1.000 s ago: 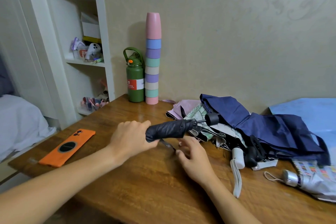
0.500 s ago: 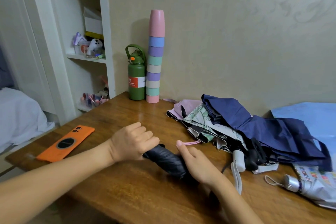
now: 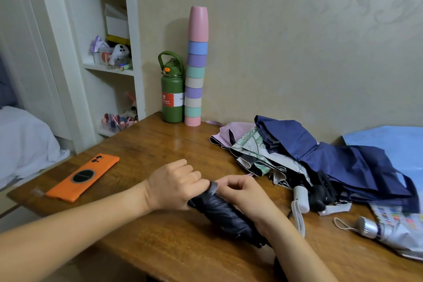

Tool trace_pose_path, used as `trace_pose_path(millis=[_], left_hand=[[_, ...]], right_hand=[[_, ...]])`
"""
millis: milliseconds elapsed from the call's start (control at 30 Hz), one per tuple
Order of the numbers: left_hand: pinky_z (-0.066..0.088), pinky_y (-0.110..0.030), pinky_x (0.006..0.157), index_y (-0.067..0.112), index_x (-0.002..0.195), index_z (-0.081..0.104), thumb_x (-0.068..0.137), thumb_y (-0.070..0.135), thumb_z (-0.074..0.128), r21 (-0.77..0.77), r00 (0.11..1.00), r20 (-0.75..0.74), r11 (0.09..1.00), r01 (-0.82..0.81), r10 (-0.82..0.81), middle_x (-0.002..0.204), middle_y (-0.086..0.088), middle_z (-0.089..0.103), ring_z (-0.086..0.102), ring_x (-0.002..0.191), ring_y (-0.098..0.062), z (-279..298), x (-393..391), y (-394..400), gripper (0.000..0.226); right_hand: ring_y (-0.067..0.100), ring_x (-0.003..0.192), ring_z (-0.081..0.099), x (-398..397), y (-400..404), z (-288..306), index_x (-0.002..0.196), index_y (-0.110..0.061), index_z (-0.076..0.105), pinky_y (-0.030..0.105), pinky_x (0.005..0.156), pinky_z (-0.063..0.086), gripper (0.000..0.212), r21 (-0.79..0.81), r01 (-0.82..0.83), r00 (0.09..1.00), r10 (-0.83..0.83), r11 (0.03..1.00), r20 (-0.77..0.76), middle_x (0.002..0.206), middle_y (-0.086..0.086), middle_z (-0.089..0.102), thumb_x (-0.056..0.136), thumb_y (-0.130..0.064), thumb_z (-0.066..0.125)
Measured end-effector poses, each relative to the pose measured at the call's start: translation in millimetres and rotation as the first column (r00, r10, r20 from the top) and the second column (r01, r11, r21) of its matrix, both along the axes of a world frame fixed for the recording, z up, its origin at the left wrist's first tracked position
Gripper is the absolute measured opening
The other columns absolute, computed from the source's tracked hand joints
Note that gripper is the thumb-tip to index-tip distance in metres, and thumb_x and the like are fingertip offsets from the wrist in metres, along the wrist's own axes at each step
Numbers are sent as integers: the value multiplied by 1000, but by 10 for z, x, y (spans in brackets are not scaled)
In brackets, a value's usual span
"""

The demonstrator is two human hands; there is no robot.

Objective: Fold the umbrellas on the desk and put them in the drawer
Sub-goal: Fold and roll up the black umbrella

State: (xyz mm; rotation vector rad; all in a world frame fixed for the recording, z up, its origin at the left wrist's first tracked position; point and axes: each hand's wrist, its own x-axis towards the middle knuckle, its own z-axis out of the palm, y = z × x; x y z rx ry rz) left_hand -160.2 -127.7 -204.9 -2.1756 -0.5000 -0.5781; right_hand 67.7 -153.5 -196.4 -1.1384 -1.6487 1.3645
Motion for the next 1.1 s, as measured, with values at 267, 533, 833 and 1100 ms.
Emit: trace_pose_path(millis=[267, 533, 833, 1100], left_hand=[[44, -28, 56, 21, 78, 62, 72, 80, 63, -247, 983, -115, 955, -165, 140, 65, 8, 63, 60, 54, -16, -60, 112, 60, 59], [48, -34, 65, 22, 78, 49, 72, 82, 66, -794, 881, -348, 399, -459, 321, 78, 5, 64, 62, 72, -17, 180, 257, 9, 62], [46, -27, 66, 34, 81, 61, 72, 77, 73, -932, 904, -348, 7, -361, 247, 75, 12, 67, 63, 70, -5, 214, 278, 122, 46], [47, -29, 62, 23, 68, 64, 70, 76, 74, -930, 892, -367, -97, -354, 264, 66, 3, 67, 64, 63, -15, 211, 306, 172, 54]], right_hand=[[2, 75, 64, 17, 31, -32, 75, -29, 67, 19, 71, 50, 16, 486, 52, 925, -226, 873, 307, 78, -12, 70, 88, -20, 71], [2, 74, 54, -49, 47, -136, 76, -33, 58, 13, 66, 40, 23, 732, -45, 906, -281, 680, 317, 79, -14, 56, 89, -27, 76], [0, 84, 63, -6, 47, -98, 94, -24, 76, 11, 74, 44, 3, 634, -55, 927, -196, 771, 320, 86, -18, 67, 94, -24, 73], [4, 75, 73, 65, 17, -42, 92, -24, 64, 28, 78, 60, 8, 531, 18, 947, -186, 847, 264, 77, -7, 75, 95, -19, 69]])
